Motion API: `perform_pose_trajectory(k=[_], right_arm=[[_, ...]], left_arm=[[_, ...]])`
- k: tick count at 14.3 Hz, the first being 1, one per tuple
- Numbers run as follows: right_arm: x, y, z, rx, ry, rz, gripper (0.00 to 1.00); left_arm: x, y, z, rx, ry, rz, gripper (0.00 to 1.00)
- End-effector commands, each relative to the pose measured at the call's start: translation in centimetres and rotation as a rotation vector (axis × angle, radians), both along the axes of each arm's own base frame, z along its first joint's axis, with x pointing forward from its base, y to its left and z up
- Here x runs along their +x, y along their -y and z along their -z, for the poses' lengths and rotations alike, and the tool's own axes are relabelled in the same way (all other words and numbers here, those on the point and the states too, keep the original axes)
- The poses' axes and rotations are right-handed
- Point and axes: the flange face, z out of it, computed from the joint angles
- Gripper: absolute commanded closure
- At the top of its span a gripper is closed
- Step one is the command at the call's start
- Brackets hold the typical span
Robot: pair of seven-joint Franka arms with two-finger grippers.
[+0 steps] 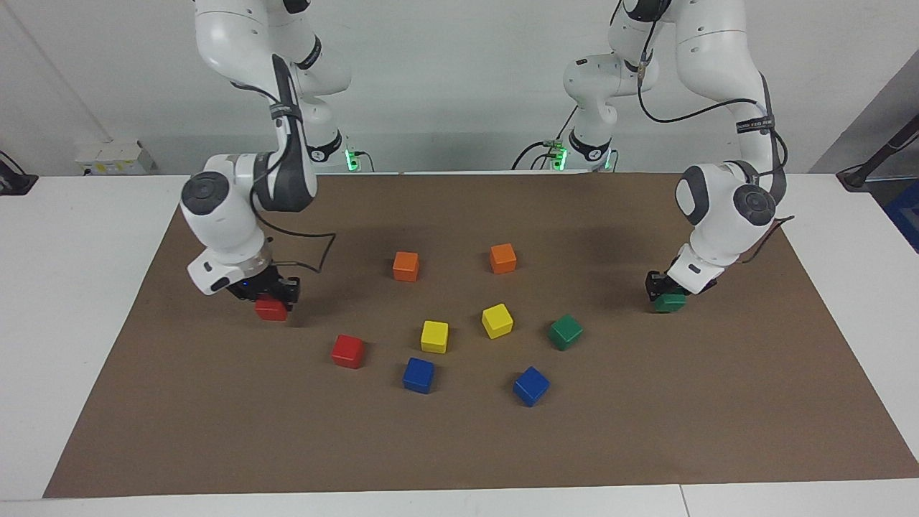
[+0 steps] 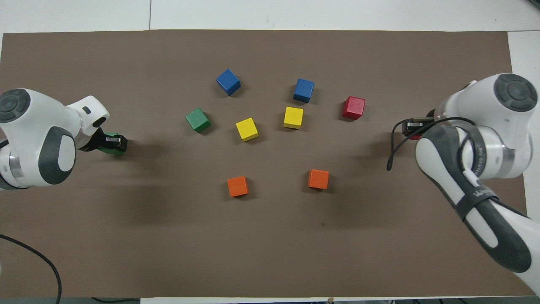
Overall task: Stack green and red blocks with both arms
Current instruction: 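Set the green block down outward while the right gripper carries the red block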
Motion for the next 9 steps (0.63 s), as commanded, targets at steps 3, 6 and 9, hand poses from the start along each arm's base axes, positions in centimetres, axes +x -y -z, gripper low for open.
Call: perform_pose_trajectory(k=[3,6,9], right_arm=[[-1.7,5.6,3.5,-0.003,0.034,-0.059,1.0],[-1.5,6.6,5.7,-0.008,0.036,-0.068,1.0],[-1.4,6.4,6.1,-0.003,0.037,-0.061,1.0]], left_arm=[[0.1,-1.1,-0.1,0.007,0.038,0.005,0.37],[0.3,-1.7,-0.4,0.008,0.04,-0.018,0.0],[2.9,0.3,-4.5,0.0,0.072,-0.143,0.0]])
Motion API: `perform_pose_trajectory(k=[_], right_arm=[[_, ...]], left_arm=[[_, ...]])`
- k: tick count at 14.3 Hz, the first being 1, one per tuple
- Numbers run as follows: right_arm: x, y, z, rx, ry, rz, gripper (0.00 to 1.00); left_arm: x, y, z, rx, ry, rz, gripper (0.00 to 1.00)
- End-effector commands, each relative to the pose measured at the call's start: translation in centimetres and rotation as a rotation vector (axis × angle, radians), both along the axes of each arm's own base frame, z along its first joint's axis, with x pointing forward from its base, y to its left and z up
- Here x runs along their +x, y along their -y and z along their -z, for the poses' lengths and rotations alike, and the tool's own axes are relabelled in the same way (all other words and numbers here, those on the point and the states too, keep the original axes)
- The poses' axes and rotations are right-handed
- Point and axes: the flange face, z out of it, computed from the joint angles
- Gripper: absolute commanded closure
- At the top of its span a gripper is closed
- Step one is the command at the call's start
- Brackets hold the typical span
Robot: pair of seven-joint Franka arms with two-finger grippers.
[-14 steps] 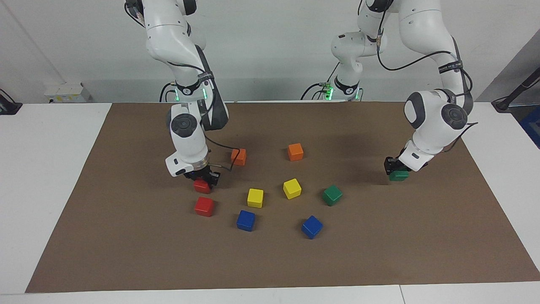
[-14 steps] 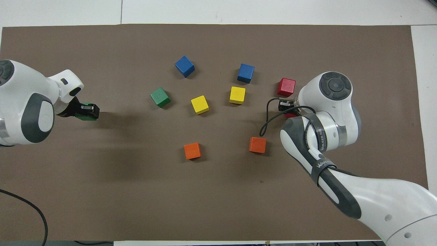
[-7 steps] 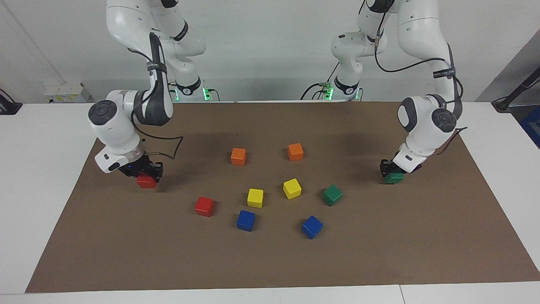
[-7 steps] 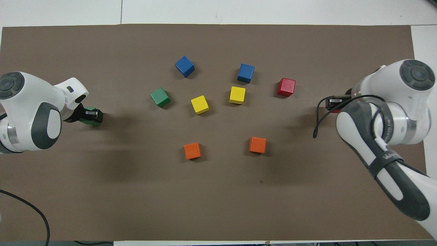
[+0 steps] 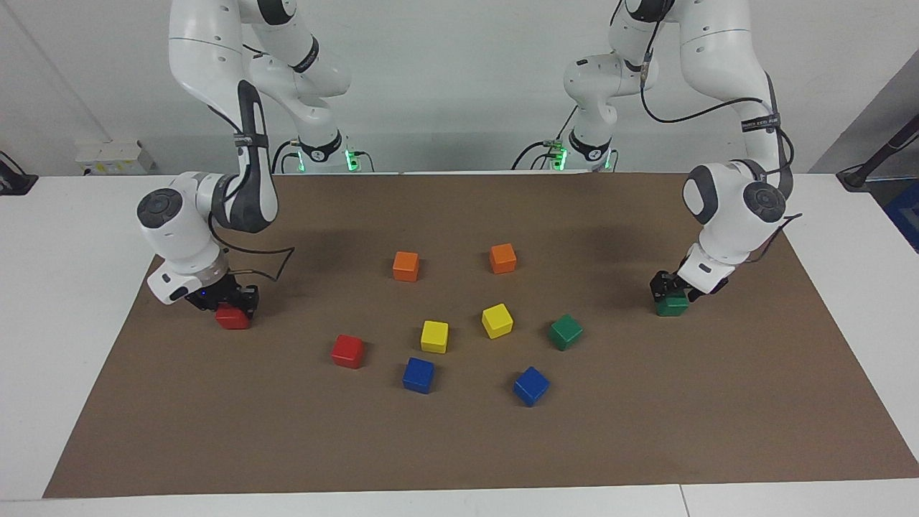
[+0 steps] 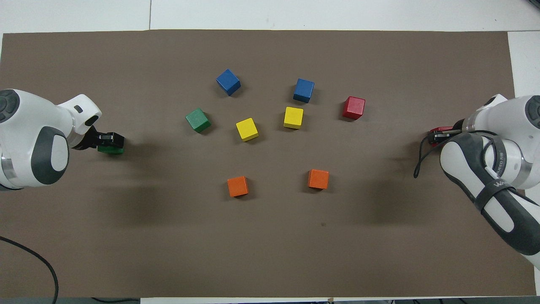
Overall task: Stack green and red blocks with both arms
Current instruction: 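Set the green block down outward while the right gripper carries the red block, then reach the left gripper to the other green block while the right gripper reaches red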
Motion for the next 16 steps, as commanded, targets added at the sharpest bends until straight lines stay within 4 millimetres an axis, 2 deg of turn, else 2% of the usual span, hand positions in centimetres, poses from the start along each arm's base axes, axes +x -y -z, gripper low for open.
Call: perform_pose_trajectory(k=[1,3,5,6,7,8,9,10,12,14,16], right_arm=[[0.0,0.0,-0.2,0.017,0.018,-0.004,0.04],[0.7,-0.6,-1.0,0.017,0.024,-0.011,0.0],[2.0,-2.3,-3.8,0.018,-0.014,-0.009,0.0],[3.2,-3.7,-6.0,0.014,-0.034,-0.011,0.0],[4.4,-5.4,-8.1,0.003,-0.05,-0.007,0.0],[5.5,-7.5,-9.1,-0.014,-0.043,0.001,0.0],[6.1,-9.8,-9.2,-0.021,-0.03,0.034,0.0],[6.5,-12.9,-9.5,-0.019,-0.016,0.074,0.0],[7.7,-17.1,-9.5,-0.01,0.004,0.154,0.0],[8.8,-20.1,-8.1,0.005,0.015,0.213,0.0],[9.8,-21.8,-6.6,0.02,0.03,0.274,0.0]], left_arm=[[3.7,5.2,-4.3,-0.002,0.021,-0.182,0.0],[5.1,10.2,-6.2,-0.008,0.034,-0.342,0.0],[4.9,17.0,-4.7,-0.002,0.021,-0.454,0.0],[5.6,18.9,-4.0,-0.007,0.028,-0.515,0.0],[5.6,21.7,-2.9,-0.007,0.024,-0.539,0.0],[5.5,22.4,-2.4,-0.006,0.035,-0.559,0.0],[5.3,22.2,-1.6,0.016,0.057,-0.549,0.0],[4.7,22.6,-0.7,0.025,0.058,-0.55,0.0],[4.5,22.9,-0.2,0.022,0.063,-0.596,0.0],[3.7,23.7,1.0,0.014,0.069,-0.604,0.0],[3.1,23.9,2.2,-0.002,0.085,-0.61,0.0]])
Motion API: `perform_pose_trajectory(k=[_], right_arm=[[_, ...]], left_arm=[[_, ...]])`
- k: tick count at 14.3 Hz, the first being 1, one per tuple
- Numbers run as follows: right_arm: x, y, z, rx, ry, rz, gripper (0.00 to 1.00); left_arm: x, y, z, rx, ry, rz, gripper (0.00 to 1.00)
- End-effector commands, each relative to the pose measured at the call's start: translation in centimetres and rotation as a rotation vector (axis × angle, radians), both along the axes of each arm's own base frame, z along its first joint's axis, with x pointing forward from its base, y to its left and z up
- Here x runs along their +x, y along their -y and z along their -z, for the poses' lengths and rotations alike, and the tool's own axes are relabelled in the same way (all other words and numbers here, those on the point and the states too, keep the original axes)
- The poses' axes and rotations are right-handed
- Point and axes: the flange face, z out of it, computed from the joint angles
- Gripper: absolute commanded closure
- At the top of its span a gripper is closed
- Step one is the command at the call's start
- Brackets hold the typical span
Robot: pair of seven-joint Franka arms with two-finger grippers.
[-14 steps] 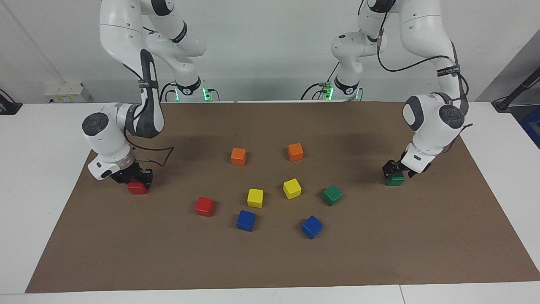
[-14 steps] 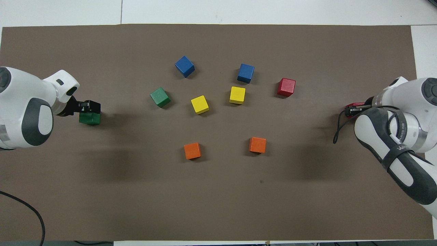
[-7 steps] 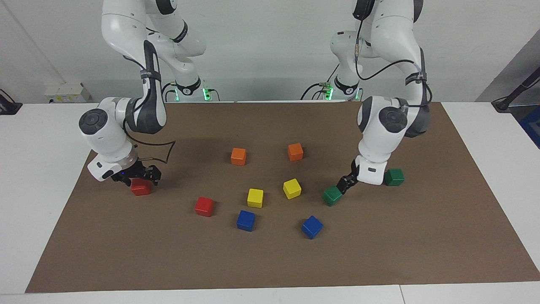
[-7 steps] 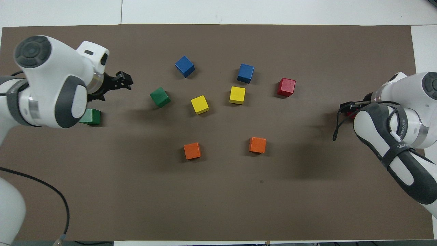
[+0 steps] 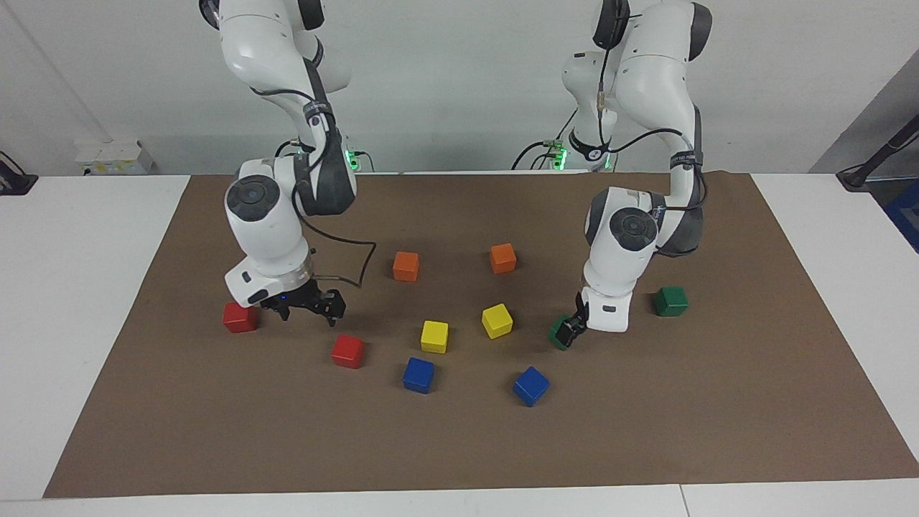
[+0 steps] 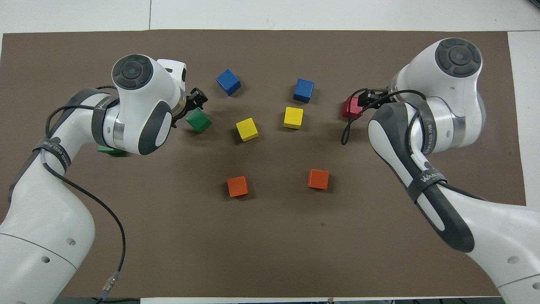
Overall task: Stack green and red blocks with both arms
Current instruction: 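Grasp the second green block with the left gripper while the right gripper grasps red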
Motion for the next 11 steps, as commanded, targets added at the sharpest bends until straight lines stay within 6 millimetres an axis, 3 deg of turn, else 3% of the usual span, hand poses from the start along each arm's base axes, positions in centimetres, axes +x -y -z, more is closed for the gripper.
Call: perform_pose_trajectory(k=[1,5,6,7,8,10,11], right_arm=[[2.1,-1.3,2.4,0.017,0.011,0.088,0.0],[2.6,-2.4,4.1,0.036,0.036,0.139,0.0],[2.6,-2.7,4.5,0.037,0.039,0.148,0.0],[2.4,-3.4,5.0,0.04,0.046,0.141,0.0],[2.4,-3.4,5.3,0.041,0.051,0.143,0.0],[2.1,-3.5,6.0,0.042,0.054,0.152,0.0],[1.7,-3.8,7.0,0.043,0.057,0.151,0.0]], left_arm=[[-1.3,0.2,1.9,0.014,0.029,-0.013,0.0],[-2.2,0.6,2.7,0.016,0.02,-0.016,0.0],[-2.7,1.2,2.7,0.02,0.011,-0.017,0.18],[-2.7,1.2,2.4,0.022,0.007,-0.03,0.89],[-2.7,1.3,2.3,0.025,0.0,-0.037,1.0],[-2.6,1.4,2.0,0.034,-0.016,-0.035,1.0],[-2.1,0.8,0.8,0.056,-0.044,-0.027,1.0]])
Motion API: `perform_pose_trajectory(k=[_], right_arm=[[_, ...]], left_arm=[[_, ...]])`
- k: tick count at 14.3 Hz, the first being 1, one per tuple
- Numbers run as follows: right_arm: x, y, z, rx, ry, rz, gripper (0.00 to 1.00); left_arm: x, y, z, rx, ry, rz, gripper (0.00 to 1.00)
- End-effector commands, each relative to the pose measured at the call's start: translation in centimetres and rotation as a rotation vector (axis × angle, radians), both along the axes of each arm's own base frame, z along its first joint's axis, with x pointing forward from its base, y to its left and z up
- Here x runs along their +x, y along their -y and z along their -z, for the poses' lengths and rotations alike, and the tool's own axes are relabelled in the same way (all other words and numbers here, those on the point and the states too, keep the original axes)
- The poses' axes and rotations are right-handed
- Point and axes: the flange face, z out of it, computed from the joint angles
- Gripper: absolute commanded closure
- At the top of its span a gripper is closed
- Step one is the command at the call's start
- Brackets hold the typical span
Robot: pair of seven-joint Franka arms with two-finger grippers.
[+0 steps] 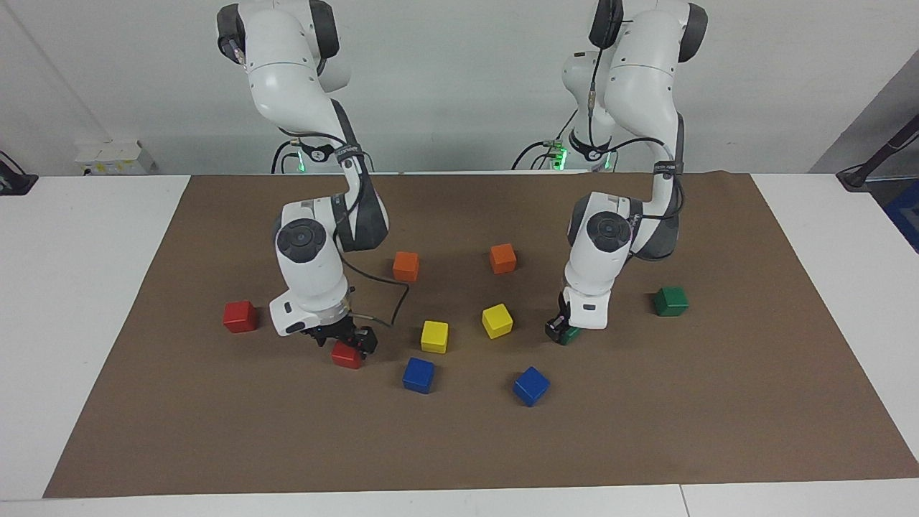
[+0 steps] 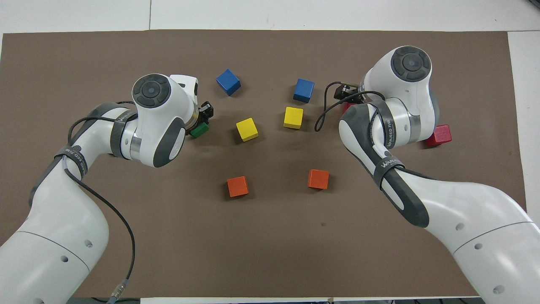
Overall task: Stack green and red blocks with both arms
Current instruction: 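Grasp the second green block with the left gripper while the right gripper grasps red, then lower the green block onto the first green while the right gripper carries red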
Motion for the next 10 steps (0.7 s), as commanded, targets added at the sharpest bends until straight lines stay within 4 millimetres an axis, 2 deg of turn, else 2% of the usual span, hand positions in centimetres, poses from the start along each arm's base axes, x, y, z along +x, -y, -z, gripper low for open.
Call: perform_pose_trajectory(k=[1,2,3,4,5,7,9,10], right_arm=[[-0.6,-0.2,2.0,0.018,0.021,0.024,0.0],[-0.9,-0.2,2.5,0.018,0.02,0.022,0.27],[-1.0,-0.1,2.7,0.017,0.015,0.024,0.56],[-1.1,-0.1,2.7,0.016,0.009,0.025,1.0],[-1.2,-0.2,2.6,0.015,0.002,0.026,1.0],[-1.1,-0.3,2.0,0.011,-0.013,0.025,1.0],[-1.0,0.3,0.2,0.003,-0.037,0.008,1.0],[-1.4,1.3,-2.0,0.001,-0.045,-0.033,1.0]], left_arm=[[1.0,-2.2,-4.3,0.082,-0.043,0.045,1.0],[1.6,-5.7,-6.6,0.093,-0.081,0.144,1.0],[1.2,-8.5,-8.6,0.091,-0.104,0.263,1.0],[0.6,-12.8,-9.2,0.087,-0.135,0.365,1.0],[-0.4,-16.1,-9.6,0.079,-0.149,0.486,1.0],[-0.8,-22.7,-9.4,0.05,-0.171,0.653,1.0],[-0.8,-25.4,-9.0,0.043,-0.152,0.741,1.0],[-0.8,-25.7,-8.3,0.05,-0.126,0.742,1.0]])
